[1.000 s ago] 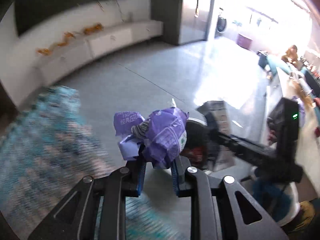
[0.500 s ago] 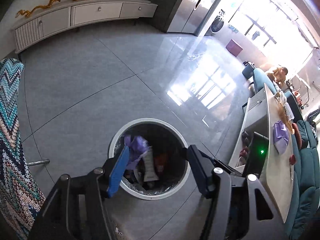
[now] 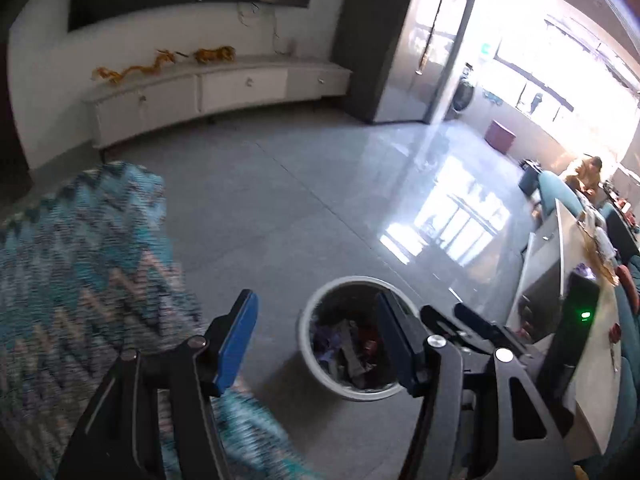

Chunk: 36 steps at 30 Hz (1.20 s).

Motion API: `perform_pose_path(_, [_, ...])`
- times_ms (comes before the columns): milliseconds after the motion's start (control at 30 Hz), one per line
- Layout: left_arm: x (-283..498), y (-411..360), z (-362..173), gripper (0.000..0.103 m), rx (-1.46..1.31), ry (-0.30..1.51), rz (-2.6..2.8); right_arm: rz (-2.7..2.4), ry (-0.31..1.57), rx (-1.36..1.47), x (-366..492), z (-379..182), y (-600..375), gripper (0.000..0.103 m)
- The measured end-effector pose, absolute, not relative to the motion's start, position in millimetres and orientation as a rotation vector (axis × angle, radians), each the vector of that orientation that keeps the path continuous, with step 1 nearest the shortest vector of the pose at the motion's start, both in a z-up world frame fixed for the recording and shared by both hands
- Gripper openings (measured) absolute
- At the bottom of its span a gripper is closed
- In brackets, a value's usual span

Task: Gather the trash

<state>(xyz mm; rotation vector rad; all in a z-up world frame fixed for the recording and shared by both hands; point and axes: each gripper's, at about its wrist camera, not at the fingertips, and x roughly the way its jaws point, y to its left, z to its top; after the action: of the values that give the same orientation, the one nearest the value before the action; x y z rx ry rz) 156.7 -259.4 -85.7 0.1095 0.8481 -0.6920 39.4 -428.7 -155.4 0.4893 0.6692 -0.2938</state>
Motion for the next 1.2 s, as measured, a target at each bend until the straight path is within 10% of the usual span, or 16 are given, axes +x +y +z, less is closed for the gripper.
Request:
perform_pose_path(667, [93, 19, 0, 0.075, 0.055, 0.511, -0.1, -0.078, 0.511, 0.178, 41, -44, -207, 0.102])
perform_pose_path(1200, [59, 77, 17, 0.092, 0.002, 0.415, 0.071, -0.104, 0.404, 0.058, 15, -7, -138, 0.103])
